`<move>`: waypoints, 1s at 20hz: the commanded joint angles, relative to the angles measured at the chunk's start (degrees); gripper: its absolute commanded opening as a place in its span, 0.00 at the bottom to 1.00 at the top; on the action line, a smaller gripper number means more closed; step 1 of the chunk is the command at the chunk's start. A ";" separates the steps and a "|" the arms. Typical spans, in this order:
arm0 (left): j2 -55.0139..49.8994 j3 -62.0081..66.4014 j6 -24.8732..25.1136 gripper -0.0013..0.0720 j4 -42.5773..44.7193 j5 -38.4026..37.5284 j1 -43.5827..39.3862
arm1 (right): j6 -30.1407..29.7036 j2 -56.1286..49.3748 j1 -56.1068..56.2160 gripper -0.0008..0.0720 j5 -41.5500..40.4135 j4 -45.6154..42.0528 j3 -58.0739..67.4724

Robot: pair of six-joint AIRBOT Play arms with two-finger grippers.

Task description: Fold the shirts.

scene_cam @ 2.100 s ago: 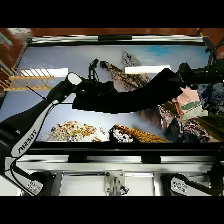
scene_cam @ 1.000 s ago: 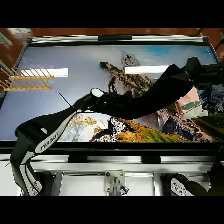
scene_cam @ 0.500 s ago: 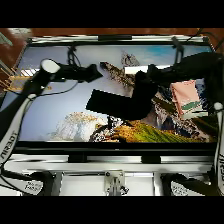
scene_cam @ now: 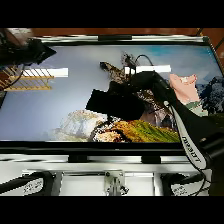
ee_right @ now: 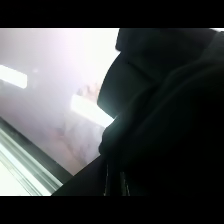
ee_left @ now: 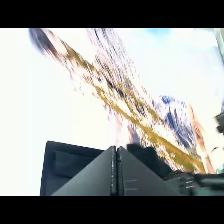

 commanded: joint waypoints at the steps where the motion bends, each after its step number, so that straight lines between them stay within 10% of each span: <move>1: 3.80 -0.02 0.22 0.07 0.48 -2.47 2.56 | -1.44 -4.37 3.65 0.10 5.66 3.63 0.07; 3: 3.98 -0.04 0.22 0.07 0.46 -3.65 2.21 | -1.29 -5.18 3.89 0.15 8.72 4.22 0.07; 5: 3.96 -0.46 0.22 0.07 0.46 -3.87 1.73 | -0.39 -5.20 3.87 0.68 12.33 5.66 0.07; 13: 3.96 -1.05 0.22 0.07 0.44 -3.82 -0.13 | -0.37 -4.94 -0.90 0.71 3.91 5.70 6.88; 20: 3.93 -1.05 0.39 0.07 0.50 -3.89 -0.13 | 6.05 -0.42 -18.56 0.89 -22.80 -22.97 6.49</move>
